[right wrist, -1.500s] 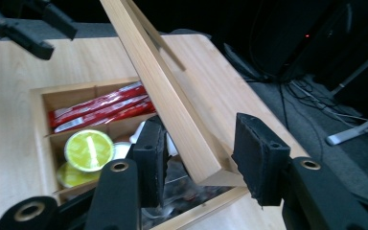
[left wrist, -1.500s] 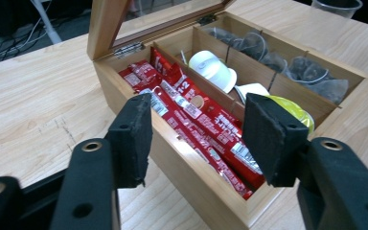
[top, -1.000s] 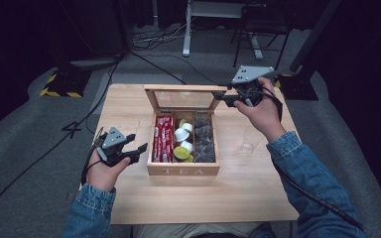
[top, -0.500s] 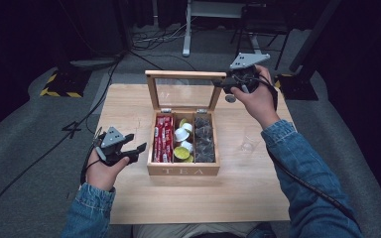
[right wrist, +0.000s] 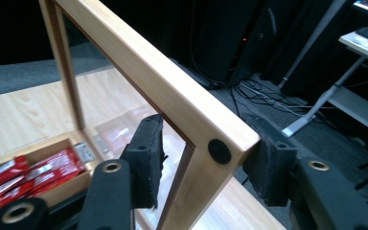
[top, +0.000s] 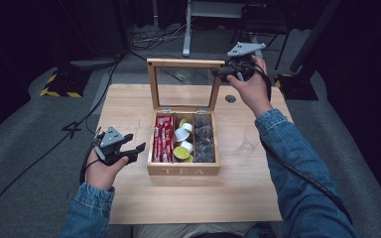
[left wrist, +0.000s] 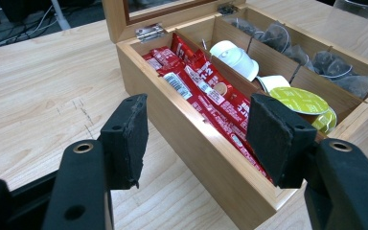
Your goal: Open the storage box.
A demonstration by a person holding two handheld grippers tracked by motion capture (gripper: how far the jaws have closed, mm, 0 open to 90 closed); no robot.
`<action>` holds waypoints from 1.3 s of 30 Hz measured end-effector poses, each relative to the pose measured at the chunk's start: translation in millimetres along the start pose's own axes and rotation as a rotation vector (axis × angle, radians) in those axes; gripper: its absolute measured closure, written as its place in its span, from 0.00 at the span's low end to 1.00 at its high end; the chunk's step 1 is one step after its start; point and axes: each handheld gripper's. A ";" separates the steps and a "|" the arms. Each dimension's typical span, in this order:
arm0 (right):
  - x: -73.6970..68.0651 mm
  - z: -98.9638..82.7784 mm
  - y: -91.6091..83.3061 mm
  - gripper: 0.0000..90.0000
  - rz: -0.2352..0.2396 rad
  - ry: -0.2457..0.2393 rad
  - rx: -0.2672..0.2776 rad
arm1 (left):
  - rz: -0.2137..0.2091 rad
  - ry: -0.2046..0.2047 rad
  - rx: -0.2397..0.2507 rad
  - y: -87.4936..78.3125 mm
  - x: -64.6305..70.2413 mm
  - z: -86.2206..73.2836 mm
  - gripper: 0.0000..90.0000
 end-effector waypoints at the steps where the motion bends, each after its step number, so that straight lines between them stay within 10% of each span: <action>1: 0.0 0.0 0.0 0.56 0.000 0.000 0.000 | 0.000 0.000 0.000 0.0 0.0 0.0 0.45; 14: 13.3 -5.8 32.2 0.57 -0.073 0.039 -0.062 | -0.002 -0.004 -0.013 1.6 -3.1 -2.2 0.45; 39: 23.7 -36.9 66.0 0.58 -0.064 0.124 -0.138 | -0.010 -0.005 -0.012 1.4 -2.7 -1.9 0.45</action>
Point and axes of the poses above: each handheld gripper's, and its own axes: y roughly forward along the jaws, z roughly out of its top, x roughly to its right, and after that the axes turned 5 degrees about -x, right-handed
